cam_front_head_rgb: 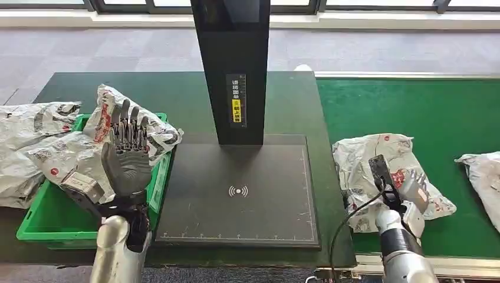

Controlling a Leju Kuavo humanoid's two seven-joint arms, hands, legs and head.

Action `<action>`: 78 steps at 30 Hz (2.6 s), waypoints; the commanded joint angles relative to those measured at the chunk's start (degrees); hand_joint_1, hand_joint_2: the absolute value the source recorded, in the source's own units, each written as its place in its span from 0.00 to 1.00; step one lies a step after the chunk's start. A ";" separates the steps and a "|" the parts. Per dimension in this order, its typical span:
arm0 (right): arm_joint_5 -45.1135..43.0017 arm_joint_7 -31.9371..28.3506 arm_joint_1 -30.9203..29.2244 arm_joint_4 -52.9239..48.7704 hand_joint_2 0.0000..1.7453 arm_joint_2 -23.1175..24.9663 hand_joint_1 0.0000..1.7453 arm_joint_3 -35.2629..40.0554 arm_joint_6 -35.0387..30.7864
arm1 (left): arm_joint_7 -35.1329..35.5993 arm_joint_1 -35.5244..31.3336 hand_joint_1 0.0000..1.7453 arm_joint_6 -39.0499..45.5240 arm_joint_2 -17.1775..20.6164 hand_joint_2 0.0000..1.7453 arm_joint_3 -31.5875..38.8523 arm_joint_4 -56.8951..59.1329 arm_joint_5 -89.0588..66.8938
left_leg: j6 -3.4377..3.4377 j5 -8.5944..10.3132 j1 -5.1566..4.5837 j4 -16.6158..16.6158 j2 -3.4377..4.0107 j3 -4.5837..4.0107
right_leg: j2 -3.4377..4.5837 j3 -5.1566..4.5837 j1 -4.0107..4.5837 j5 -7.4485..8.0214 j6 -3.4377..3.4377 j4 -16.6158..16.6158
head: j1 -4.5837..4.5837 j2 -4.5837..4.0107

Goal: Moved the parcel from conveyor to table for the left to box.

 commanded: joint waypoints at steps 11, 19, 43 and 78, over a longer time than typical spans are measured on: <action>11.05 3.46 -1.91 13.19 1.00 -1.36 1.00 -8.27 10.69 | 1.39 -2.53 0.00 -0.56 0.40 0.00 -3.34 5.26 -2.59 | 0.01 -0.01 0.02 -0.06 0.05 0.12 | 0.00 0.12 0.03 -0.01 -0.01 -0.07 | 0.00 0.00; 13.78 -2.08 -5.81 13.15 1.00 3.60 1.00 -6.08 10.79 | 0.88 -1.68 0.00 -0.30 0.82 0.00 -2.95 5.15 -2.48 | 0.01 -0.04 0.02 -0.05 0.38 0.15 | 0.36 0.08 0.07 0.06 -0.03 -0.04 | 0.02 0.00; 5.46 -22.55 -8.40 10.30 1.00 12.85 1.00 -4.89 6.39 | -0.72 0.46 0.00 0.58 1.15 0.00 -2.97 3.83 -2.41 | -0.05 0.01 0.02 -0.13 0.56 0.24 | 0.58 0.03 0.11 0.07 -0.10 0.01 | 0.00 0.00; -44.71 -40.14 12.04 -42.61 1.00 16.90 1.00 37.77 31.08 | -3.90 -2.43 0.00 0.92 2.96 0.00 -1.62 9.44 -0.88 | -0.09 -0.03 0.13 -0.14 0.39 0.15 | 0.45 0.00 0.18 0.03 -0.17 0.00 | 0.00 0.00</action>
